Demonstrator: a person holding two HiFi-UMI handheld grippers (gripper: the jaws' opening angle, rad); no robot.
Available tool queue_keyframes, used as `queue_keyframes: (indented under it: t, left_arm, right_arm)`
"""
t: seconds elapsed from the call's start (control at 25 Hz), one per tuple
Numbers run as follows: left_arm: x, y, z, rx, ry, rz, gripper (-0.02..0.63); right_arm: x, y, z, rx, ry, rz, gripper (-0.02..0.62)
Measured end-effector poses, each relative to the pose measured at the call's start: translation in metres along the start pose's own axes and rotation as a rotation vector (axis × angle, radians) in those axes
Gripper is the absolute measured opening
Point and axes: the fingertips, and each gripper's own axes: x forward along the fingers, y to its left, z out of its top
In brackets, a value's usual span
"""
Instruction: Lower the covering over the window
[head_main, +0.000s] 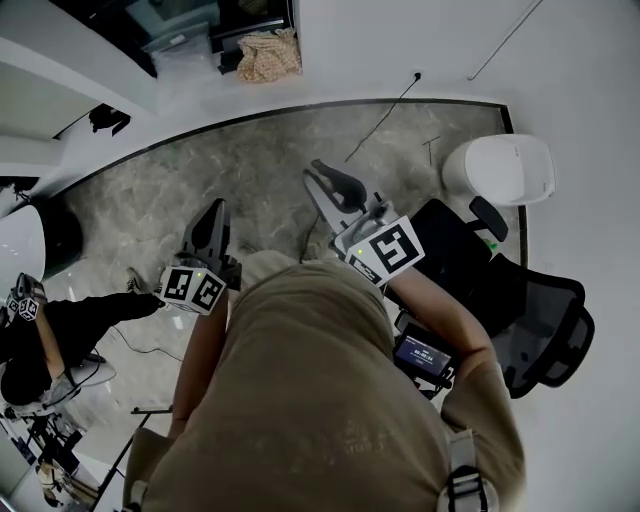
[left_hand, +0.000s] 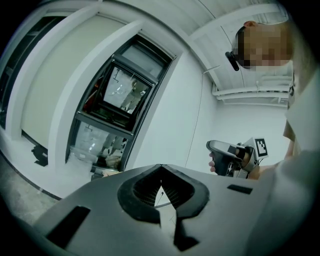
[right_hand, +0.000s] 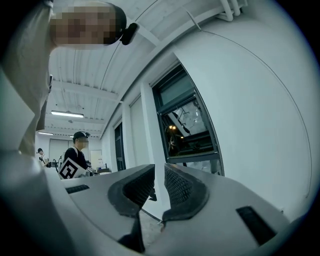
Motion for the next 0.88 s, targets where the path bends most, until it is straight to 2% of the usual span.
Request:
queue_keyframes:
  t: [0.2, 0.4, 0.52, 0.88]
  left_arm:
    - [-0.001, 0.015, 0.011, -0.004, 0.002, -0.02, 0.014]
    - [-0.004, 0.018, 0.011, 0.013, 0.031, -0.074, 0.014]
    - [-0.011, 0.025, 0.012, 0.026, 0.056, -0.105, 0.014]
    - [-0.031, 0.069, 0.025, 0.026, 0.083, -0.131, 0.015]
  right_arm:
    - [0.013, 0.021, 0.004, -0.043, 0.007, 0.025, 0.048]
    - [0.024, 0.033, -0.003, -0.084, 0.027, -0.007, 0.048]
    - [0.036, 0.045, -0.007, -0.085, 0.032, -0.02, 0.049]
    - [0.074, 0.083, -0.028, -0.076, 0.052, -0.035, 0.058]
